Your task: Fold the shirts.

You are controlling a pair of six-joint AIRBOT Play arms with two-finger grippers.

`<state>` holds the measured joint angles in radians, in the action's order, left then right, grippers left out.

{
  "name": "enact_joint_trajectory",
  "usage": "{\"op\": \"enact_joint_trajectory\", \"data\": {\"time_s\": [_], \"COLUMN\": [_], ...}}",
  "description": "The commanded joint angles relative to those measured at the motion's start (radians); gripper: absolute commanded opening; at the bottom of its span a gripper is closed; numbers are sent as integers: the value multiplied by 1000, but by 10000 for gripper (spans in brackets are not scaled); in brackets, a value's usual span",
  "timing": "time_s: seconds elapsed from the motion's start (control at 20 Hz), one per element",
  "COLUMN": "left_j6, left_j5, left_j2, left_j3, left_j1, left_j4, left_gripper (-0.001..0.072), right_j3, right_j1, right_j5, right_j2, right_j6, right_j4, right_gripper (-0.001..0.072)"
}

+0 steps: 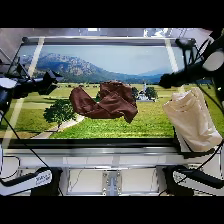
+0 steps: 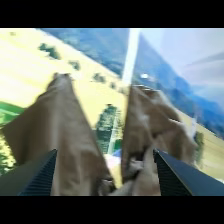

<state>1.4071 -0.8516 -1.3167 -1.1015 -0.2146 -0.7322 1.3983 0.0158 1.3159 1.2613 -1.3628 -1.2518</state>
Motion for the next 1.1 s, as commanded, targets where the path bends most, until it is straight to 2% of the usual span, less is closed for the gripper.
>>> {"op": "enact_joint_trajectory", "data": {"time_s": [0.0, 0.15, 0.2, 0.25, 0.45, 0.5, 0.6, 0.7, 0.8, 0.9, 0.95, 1.05], "left_j6": [-2, -61, -61, -61, -54, -46, -46, -62, -85, -92, -92, -92], "left_j5": [19, 22, 22, 24, 56, 54, 55, 54, 43, 37, 37, 32], "left_j2": [-169, -327, -365, -401, -501, -521, -541, -544, -544, -544, -545, -545], "left_j3": [-12, -100, -136, -169, -272, -294, -320, -323, -323, -323, -323, -323], "left_j1": [-21, 26, 43, 61, 103, 108, 121, 132, 135, 136, 136, 136], "left_j4": [7, 138, 135, 135, 135, 135, 135, 125, 123, 123, 122, 119], "left_gripper": [695, 695, 694, 694, 667, 611, 556, 414, 323, 140, 101, 101], "right_j3": [-303, -399, -399, -399, -399, -399, -399, -399, -399, -400, -400, -400], "right_j1": [-37, 0, 21, 43, 149, 174, 209, 217, 217, 217, 222, 242], "right_j5": [-175, -253, -256, -261, -324, -358, -415, -438, -430, -406, -404, -404], "right_j2": [5, 38, 51, 60, 82, 84, 86, 86, 87, 108, 131, 184], "right_j6": [-12, -3, 4, 23, 40, 40, 40, 39, 39, 39, 39, 39], "right_j4": [227, 299, 299, 299, 293, 290, 282, 272, 229, 220, 225, 228], "right_gripper": [338, 355, 452, 507, 503, 504, 503, 502, 502, 502, 502, 502]}}
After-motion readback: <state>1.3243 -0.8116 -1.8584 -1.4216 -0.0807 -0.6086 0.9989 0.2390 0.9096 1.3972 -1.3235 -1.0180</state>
